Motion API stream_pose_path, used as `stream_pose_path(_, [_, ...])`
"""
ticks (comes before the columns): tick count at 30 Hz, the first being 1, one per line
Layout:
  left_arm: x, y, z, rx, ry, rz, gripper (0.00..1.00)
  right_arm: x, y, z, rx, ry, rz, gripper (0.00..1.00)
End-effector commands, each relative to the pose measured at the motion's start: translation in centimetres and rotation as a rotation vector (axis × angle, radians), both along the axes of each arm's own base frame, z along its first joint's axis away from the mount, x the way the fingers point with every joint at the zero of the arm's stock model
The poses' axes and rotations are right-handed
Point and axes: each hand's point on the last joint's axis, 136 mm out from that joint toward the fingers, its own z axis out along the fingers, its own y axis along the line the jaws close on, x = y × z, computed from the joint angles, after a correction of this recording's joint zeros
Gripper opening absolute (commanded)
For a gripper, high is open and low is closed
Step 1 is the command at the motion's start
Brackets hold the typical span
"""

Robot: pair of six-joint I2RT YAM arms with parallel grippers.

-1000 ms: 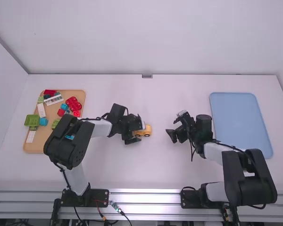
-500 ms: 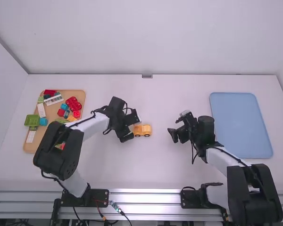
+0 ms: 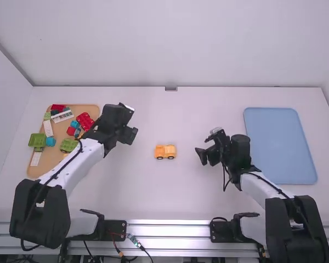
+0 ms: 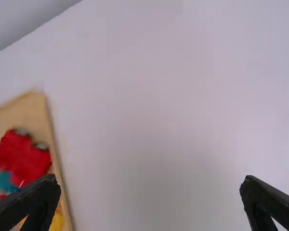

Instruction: Assemble lego blocks to make yellow taxi

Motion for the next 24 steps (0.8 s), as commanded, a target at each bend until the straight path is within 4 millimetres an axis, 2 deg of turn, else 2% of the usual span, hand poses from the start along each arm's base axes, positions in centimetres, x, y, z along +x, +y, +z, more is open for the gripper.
stream_pose_path(1, [-0.6,0.9,-0.3,0.014,-0.017,0.071,0.99,0.1,0.0,0.5,0.004,-0.023,-0.003,0.99])
stream_pose_path(5, [-0.8,0.8,-1.2,0.051,-0.01,0.024,0.99,0.5,0.1,1.1,0.007,-0.055,-0.002,0.99])
stream_pose_path(8, [-0.8,1.9,-1.1,0.062,-0.028,0.09,0.99,0.7,0.1,1.4,0.009,-0.07,-0.003,0.99])
stream_pose_path(10, [-0.9,5.0,-0.3,0.051,-0.086,0.33,0.99,0.8,0.1,1.6,0.01,-0.08,-0.003,0.99])
stream_pose_path(13, [-1.5,8.0,0.6,0.024,-0.152,0.562,0.99,0.9,0.0,1.7,0.006,-0.087,-0.01,0.99])
stream_pose_path(15, [-2.1,9.4,0.8,-0.02,-0.165,0.668,0.99,1.2,-0.5,1.5,-0.01,-0.088,-0.034,0.99])
stream_pose_path(18, [-3.0,11.3,0.6,-0.104,-0.128,0.792,0.99,1.3,-1.0,1.2,-0.03,-0.081,-0.062,0.99])
stream_pose_path(21, [-3.4,12.8,0.3,-0.203,-0.056,0.814,0.99,1.2,-1.0,1.1,-0.03,-0.076,-0.06,0.99])
stream_pose_path(24, [-4.1,15.8,0.6,-0.335,-0.043,0.924,0.99,1.3,-1.0,1.2,-0.031,-0.081,-0.061,0.99])
